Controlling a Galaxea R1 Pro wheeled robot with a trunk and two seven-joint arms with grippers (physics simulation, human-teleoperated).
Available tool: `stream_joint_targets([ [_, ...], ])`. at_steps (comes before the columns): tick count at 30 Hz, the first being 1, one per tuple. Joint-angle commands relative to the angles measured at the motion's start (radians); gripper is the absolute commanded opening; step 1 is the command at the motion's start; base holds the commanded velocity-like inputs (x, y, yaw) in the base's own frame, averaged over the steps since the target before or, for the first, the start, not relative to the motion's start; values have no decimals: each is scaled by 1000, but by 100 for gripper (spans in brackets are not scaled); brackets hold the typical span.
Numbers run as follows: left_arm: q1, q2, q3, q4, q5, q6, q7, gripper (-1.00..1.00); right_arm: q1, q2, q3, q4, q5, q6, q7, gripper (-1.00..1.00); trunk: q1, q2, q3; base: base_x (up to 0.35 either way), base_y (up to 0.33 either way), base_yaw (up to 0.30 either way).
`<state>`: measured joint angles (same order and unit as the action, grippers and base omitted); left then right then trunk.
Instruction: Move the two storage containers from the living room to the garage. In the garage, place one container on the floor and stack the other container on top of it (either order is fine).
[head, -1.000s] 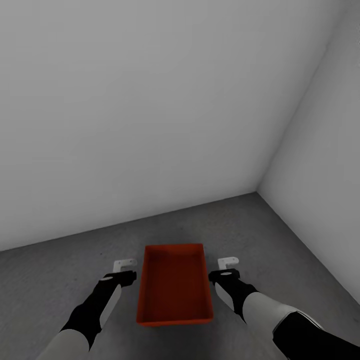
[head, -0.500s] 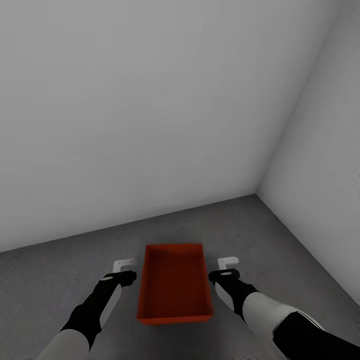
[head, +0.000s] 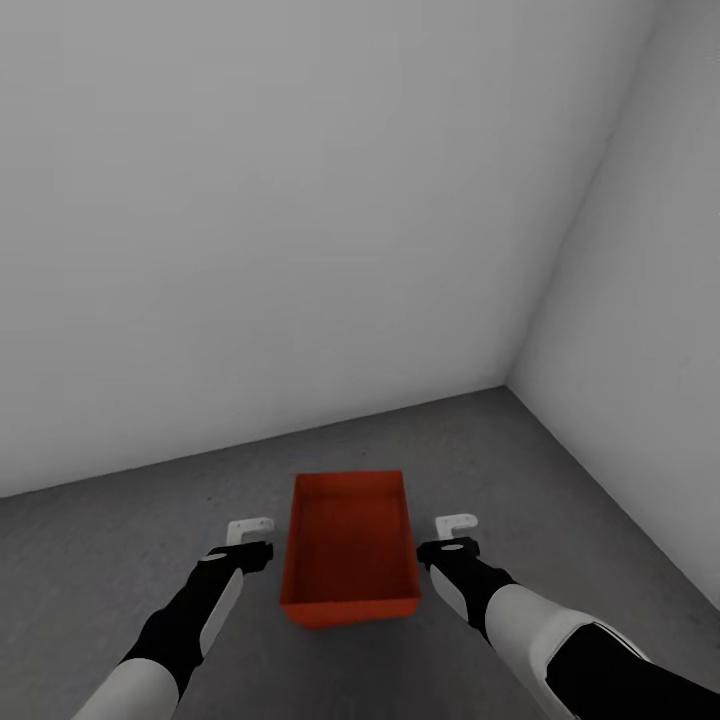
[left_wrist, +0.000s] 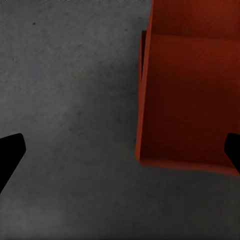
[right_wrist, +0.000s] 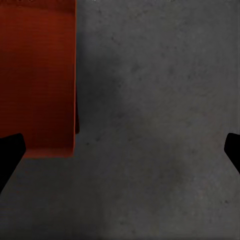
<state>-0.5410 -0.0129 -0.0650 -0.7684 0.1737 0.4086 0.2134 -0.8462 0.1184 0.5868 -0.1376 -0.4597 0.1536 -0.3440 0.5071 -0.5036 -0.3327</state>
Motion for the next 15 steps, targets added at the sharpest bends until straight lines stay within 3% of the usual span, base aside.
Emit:
stream_joint_targets([
  [1, 0, 1, -4, -2, 11, 4, 9, 100, -1, 0, 8, -2, -5, 7, -6, 100, 0, -1, 0, -32, 0, 0],
  [7, 0, 1, -4, -2, 12, 4, 9, 100, -1, 0, 8, -2, -5, 8, -6, 100, 0, -1, 9, -22, 0, 0],
  [15, 0, 0, -4, -2, 11, 4, 9, 100, -1, 0, 8, -2, -6, 8, -6, 100, 0, -1, 11, -285, 0, 0],
])
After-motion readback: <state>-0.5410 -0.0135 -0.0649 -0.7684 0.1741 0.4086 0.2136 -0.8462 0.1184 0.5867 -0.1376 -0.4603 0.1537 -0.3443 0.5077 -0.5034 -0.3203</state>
